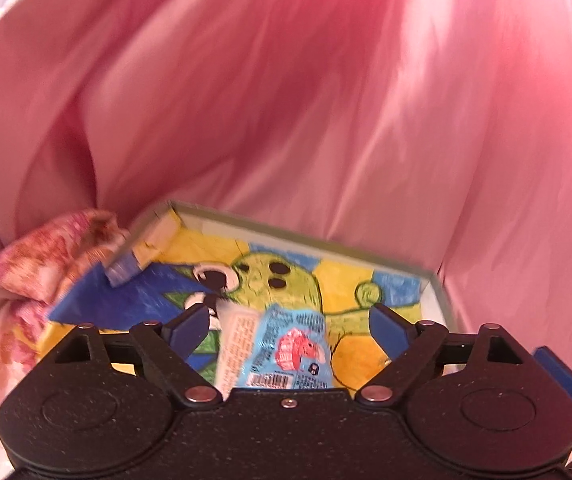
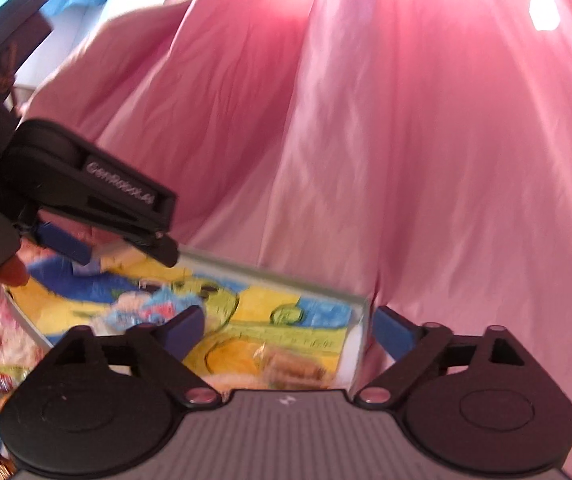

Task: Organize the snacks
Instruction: 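Open both tools to release the snacks in the tray and withdraw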

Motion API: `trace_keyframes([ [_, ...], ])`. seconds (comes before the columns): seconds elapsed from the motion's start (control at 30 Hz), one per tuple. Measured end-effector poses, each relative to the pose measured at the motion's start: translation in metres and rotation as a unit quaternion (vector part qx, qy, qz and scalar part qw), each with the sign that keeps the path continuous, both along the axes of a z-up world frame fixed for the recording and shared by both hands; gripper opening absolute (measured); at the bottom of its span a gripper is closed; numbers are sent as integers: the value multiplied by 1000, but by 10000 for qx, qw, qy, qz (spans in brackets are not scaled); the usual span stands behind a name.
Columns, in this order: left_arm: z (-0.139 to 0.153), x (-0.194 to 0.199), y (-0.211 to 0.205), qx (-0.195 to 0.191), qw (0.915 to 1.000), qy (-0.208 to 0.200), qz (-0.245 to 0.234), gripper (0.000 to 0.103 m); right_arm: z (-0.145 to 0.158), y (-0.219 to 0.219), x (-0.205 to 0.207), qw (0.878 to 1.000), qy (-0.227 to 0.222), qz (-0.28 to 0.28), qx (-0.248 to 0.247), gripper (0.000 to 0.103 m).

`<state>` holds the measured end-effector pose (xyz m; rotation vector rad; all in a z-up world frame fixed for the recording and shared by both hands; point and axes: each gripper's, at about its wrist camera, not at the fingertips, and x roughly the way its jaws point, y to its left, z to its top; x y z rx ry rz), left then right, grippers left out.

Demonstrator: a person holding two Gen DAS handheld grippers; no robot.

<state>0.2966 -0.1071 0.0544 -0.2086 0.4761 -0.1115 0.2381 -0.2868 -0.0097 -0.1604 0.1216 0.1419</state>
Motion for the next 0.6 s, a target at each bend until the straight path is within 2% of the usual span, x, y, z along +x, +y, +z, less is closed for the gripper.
trace_keyframes([
  [0.07,10,-13,5,-26,9999,-153,9,91,10,-1,-12,9998,-179,-57,113,103],
  [0.13,19,-29,11,-32,9994,-334,50,96,20,-1,-26,9990,-373,-106,234,103],
  [0.4,37,-96,38,55,9963,-843,178,101,51,6,-80,9930,-1036,-224,524,103],
  [0.6,38,-141,63,30,9941,-1056,249,102,60,10,-114,9896,-1207,-299,730,103],
])
